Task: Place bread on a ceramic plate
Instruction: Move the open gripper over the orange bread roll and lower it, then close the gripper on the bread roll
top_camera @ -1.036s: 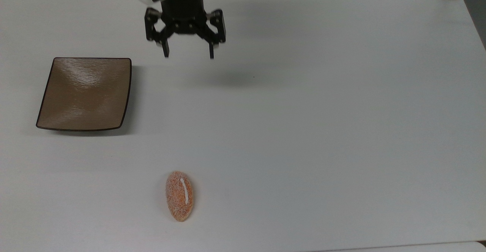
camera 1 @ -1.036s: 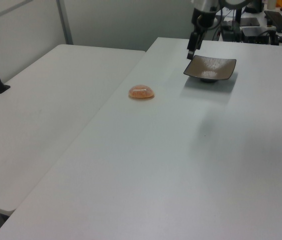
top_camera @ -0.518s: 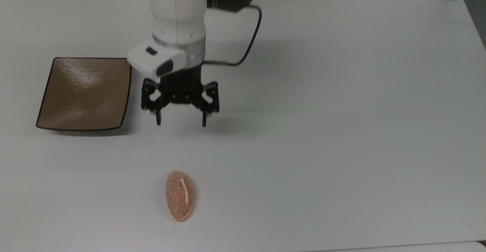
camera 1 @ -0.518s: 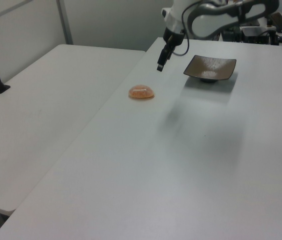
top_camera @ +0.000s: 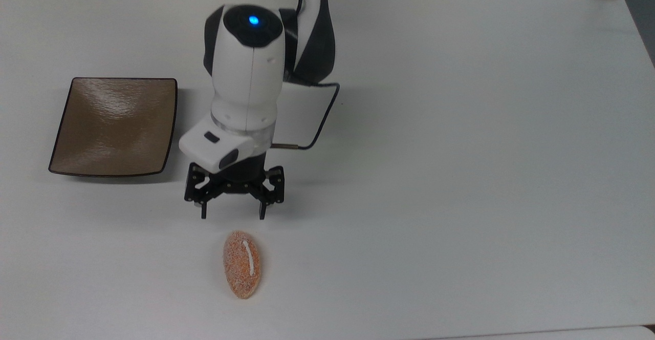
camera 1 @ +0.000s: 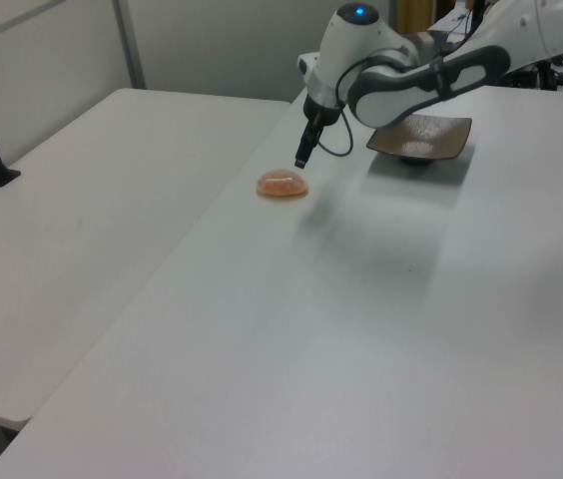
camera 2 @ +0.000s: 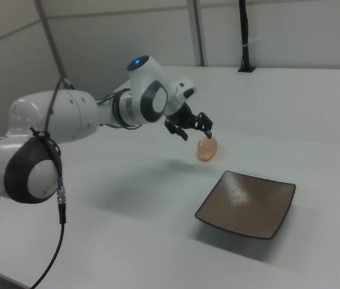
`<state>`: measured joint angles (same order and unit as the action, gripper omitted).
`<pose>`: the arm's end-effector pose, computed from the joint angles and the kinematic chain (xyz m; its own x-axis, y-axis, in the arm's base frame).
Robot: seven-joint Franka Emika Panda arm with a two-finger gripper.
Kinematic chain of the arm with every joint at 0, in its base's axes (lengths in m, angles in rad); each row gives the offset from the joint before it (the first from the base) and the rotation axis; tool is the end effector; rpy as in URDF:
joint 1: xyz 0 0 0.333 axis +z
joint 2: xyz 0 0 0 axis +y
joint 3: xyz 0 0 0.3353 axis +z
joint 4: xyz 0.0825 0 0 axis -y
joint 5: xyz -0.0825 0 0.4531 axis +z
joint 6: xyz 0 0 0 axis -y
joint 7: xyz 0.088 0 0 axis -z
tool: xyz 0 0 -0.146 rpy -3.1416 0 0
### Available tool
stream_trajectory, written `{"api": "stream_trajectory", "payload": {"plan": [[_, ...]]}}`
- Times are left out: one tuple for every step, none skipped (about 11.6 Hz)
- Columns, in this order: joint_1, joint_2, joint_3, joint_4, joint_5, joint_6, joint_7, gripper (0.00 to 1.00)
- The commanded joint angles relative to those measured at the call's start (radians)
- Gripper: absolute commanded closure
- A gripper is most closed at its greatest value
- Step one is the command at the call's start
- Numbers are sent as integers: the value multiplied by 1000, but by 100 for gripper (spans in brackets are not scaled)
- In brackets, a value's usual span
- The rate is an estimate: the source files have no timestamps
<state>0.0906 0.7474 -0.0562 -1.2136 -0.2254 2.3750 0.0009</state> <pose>0.8779 0.0348 0.3304 0.8986 0.2193 0.3799 0.1316 -0.9609 0.2435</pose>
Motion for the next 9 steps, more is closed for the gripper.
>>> {"api": "stream_trajectory", "payload": {"plan": [[-3,124,-2,124,-44,13,-2,0],[-3,135,-1,131,-46,33,2,0],[-3,151,-1,132,-46,62,4,0],[-5,161,-2,143,-46,84,4,0],[-6,173,-2,152,-46,85,4,0],[-5,185,-2,155,-48,87,4,0],[-6,187,1,160,-48,87,4,0],[-9,190,1,163,-52,87,4,0],[-12,190,2,163,-63,87,4,0]]}}
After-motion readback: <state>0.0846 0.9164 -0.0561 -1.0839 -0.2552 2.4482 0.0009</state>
